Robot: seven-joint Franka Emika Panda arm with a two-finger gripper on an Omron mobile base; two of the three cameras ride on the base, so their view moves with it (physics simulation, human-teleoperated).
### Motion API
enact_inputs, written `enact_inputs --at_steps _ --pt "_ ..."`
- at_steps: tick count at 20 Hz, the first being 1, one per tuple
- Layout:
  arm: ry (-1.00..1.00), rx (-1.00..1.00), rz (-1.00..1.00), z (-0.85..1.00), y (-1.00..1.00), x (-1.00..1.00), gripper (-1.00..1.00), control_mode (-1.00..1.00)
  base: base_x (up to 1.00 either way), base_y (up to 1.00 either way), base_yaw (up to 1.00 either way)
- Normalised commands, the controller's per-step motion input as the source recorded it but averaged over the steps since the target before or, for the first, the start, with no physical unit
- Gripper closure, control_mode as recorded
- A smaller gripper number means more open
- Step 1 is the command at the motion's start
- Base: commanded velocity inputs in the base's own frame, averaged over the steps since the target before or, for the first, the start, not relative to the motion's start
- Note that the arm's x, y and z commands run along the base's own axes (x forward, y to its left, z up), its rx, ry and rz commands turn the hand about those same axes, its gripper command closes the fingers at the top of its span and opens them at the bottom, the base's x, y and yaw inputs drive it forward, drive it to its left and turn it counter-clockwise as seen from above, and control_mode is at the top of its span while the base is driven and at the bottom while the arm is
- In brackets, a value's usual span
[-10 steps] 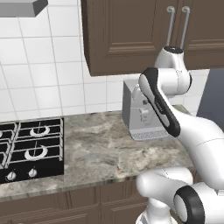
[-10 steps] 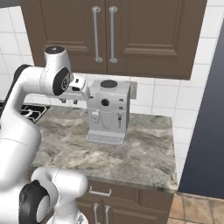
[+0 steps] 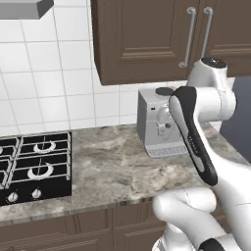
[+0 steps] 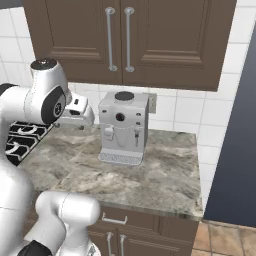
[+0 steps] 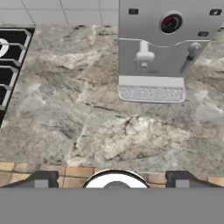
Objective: Navigate to the microwave.
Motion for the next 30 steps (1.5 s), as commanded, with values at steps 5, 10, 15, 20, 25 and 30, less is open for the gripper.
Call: enact_inputs --at_steps 5,10,15,20,25,30 --pt "-0.21 0.00 -0.01 0.03 -0.04 -0.73 -1.00 -1.00 0.00 0.00 0.00" --pt "-0.15 0.00 -0.02 0.21 -0.06 -0.55 -1.00 1.00 -0.17 -0.04 0.00" --pt "0.00 0.00 0.00 0.00 0.00 0.00 -1.00 1.00 -0.77 -0.13 -0.01" --pt "0.00 0.00 0.00 0.00 0.00 0.00 -1.00 1.00 -0.48 0.50 0.33" --pt "0.00 0.00 0.00 0.00 0.00 0.00 -1.00 1.00 0.00 0.11 0.83" --pt "0.00 0.00 0.00 0.00 0.00 0.00 -1.00 1.00 0.00 0.00 0.95"
